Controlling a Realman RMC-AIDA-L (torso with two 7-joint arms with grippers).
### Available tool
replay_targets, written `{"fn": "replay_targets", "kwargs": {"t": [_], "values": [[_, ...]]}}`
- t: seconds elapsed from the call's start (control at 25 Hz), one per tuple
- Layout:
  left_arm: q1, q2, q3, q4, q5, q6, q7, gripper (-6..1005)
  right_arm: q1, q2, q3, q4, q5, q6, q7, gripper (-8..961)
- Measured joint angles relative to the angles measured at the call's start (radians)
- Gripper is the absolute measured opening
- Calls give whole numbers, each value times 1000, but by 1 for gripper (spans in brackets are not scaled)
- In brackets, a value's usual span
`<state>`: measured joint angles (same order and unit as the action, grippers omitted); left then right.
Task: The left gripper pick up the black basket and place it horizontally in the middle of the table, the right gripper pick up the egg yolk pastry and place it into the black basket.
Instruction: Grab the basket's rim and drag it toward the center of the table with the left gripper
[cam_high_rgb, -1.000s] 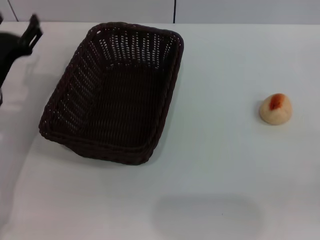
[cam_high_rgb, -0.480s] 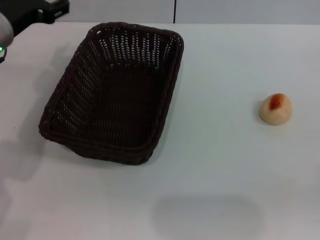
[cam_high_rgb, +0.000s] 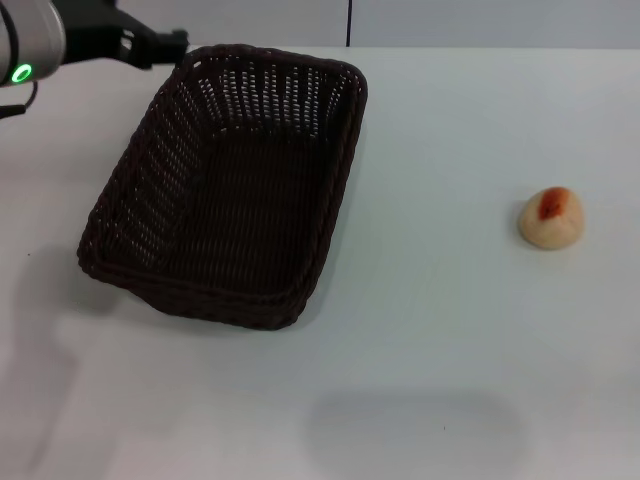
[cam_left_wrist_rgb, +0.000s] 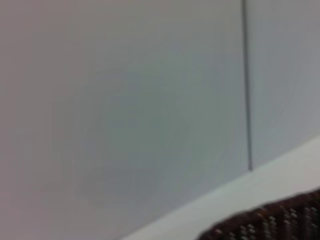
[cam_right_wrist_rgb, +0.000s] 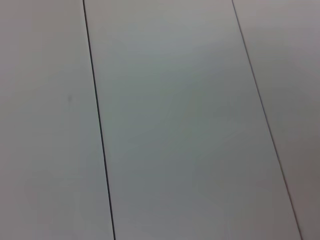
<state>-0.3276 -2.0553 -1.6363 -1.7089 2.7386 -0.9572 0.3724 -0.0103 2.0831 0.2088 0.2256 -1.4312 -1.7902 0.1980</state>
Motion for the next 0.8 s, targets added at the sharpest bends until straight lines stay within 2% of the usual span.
{"fn": "replay_targets", "kwargs": {"t": [0.16, 0.44, 0.56, 0.8], "values": [[-49, -4, -29, 32, 14, -102, -1, 805, -2, 0, -7, -2, 0, 4, 0, 833], [-84, -5, -33, 118, 81, -136, -30, 800, -2, 0, -11, -2, 0, 9, 0, 832], [-139, -4, -41, 215, 147, -185, -78, 797, -1, 0, -11, -2, 0, 10, 0, 832], [-175, -6, -54, 269, 144, -219, -83, 793, 0, 0, -11, -2, 0, 11, 0, 832]]}}
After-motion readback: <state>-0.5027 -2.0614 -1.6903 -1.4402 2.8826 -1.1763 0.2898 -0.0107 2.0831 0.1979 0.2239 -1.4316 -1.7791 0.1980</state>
